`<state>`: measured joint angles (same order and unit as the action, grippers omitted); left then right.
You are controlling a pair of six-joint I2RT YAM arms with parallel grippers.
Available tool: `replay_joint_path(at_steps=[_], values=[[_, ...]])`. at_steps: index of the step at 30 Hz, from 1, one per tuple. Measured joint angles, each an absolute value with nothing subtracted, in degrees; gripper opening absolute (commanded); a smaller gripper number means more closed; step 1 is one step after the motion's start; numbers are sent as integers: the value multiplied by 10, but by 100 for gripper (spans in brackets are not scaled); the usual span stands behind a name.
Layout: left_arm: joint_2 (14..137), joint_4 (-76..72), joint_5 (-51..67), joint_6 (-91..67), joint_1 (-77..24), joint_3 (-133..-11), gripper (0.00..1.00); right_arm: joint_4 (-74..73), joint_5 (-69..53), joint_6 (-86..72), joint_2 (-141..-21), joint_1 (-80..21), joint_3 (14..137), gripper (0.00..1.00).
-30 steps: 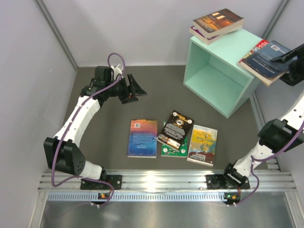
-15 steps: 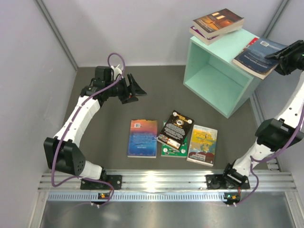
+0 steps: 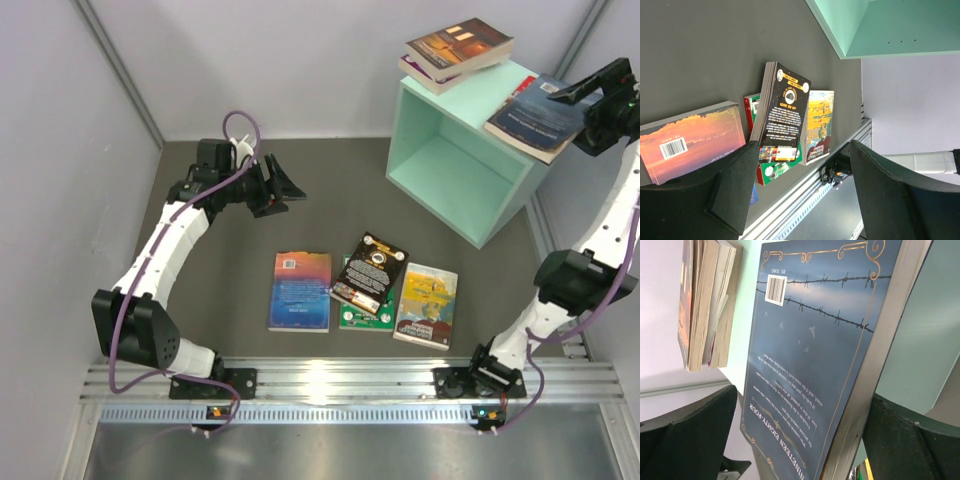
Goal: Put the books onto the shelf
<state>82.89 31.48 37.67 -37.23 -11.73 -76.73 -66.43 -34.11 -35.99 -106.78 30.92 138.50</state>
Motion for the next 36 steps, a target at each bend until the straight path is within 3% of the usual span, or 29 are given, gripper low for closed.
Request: replay_joint_path(at_steps=[14,18,33,35,36], values=[[849,319,376,-373,-118,-784,77,-718,-269,-282,-1042,373,1349,100],[863,337,367,-364,-130,-797,82,-740,-234,-275,-1009,376,1349,100],[980,372,303,-337,-259,-891,83,-735,-239,-279,-815,268,1277,99],[982,375,298,-339,-272,-891,82,-738,-235,-275,-818,267,1275,89],[982,376,296,-340,-279,-891,82,-740,-232,-274,-821,266,1275,60]])
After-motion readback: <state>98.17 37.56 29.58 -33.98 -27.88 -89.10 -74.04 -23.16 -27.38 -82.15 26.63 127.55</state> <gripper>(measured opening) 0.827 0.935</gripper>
